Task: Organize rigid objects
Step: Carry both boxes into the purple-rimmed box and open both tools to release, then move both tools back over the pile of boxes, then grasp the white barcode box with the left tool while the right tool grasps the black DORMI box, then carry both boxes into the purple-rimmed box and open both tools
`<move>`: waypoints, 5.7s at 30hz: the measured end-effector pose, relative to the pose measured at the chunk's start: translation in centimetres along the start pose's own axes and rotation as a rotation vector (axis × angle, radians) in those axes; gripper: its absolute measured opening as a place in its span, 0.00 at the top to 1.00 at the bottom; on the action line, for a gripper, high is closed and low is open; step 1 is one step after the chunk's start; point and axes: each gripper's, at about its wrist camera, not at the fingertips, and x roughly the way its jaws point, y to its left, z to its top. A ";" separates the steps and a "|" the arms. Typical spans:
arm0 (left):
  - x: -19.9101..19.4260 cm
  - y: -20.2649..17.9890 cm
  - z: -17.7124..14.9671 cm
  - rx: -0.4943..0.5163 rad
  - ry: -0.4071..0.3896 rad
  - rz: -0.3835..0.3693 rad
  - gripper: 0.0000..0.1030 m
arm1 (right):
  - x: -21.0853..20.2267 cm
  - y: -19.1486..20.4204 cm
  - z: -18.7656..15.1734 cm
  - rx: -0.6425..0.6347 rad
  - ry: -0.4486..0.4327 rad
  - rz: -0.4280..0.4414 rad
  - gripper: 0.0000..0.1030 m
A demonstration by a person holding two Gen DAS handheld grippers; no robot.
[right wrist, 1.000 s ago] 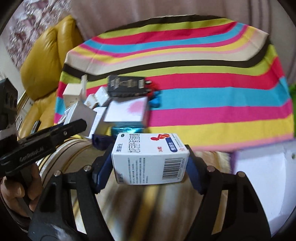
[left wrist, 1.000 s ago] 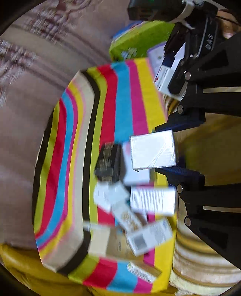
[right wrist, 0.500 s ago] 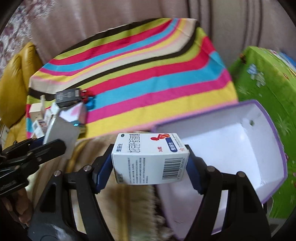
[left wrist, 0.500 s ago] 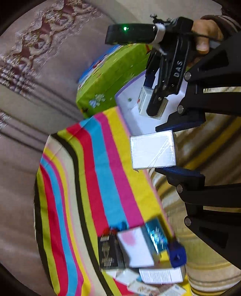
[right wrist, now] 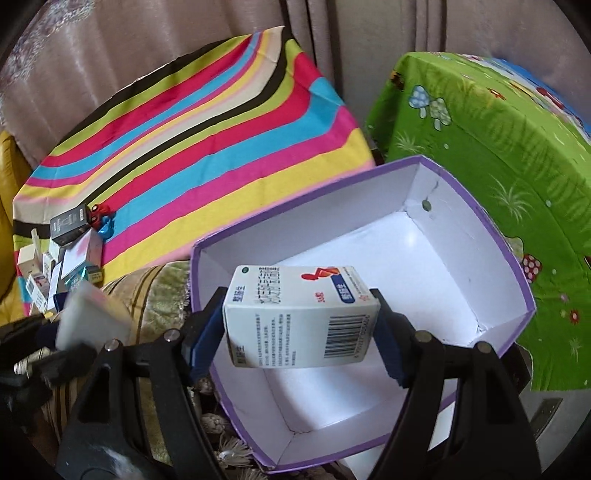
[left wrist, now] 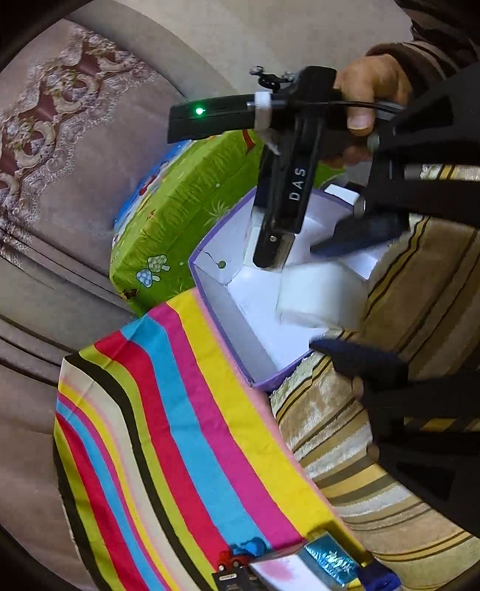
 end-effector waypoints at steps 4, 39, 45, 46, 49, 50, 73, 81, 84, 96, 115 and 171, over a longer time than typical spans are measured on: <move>-1.4 0.3 -0.3 -0.019 -0.037 -0.007 0.31 | -0.3 -0.4 -0.1 0.033 -0.046 0.009 0.13; -16.1 17.2 -8.1 -0.539 -0.372 0.363 0.31 | -0.8 11.7 -0.3 -0.238 -0.007 0.278 0.10; -17.2 20.3 -9.8 -0.647 -0.365 0.418 0.31 | 0.1 12.3 -0.8 -0.239 0.030 0.271 0.10; -17.3 20.7 -10.1 -0.662 -0.364 0.416 0.31 | 0.2 12.4 -0.9 -0.239 0.035 0.268 0.10; -17.2 21.5 -10.4 -0.698 -0.341 0.440 0.31 | 0.5 12.7 -1.1 -0.244 0.046 0.260 0.10; -17.2 21.8 -10.3 -0.706 -0.332 0.451 0.31 | 0.6 12.8 -1.2 -0.247 0.048 0.259 0.10; -14.4 28.0 -8.8 -0.852 -0.179 0.576 0.36 | 0.4 20.0 1.8 -0.375 0.064 0.345 0.10; -14.1 28.9 -9.0 -0.867 -0.167 0.557 0.52 | 1.3 24.7 3.4 -0.397 0.032 0.398 0.10; -14.2 28.8 -9.2 -0.865 -0.169 0.551 0.52 | 2.4 25.8 3.5 -0.383 0.060 0.420 0.10; -14.9 28.0 -10.4 -0.861 -0.182 0.518 0.54 | 5.7 27.0 5.1 -0.319 0.096 0.475 0.09; -16.3 25.1 -11.8 -0.804 -0.305 0.397 0.55 | 10.5 33.0 6.3 -0.463 0.101 0.499 0.04; -12.8 15.4 -7.2 -0.534 -0.308 0.210 0.55 | 1.4 16.7 1.7 -0.256 -0.024 0.444 0.15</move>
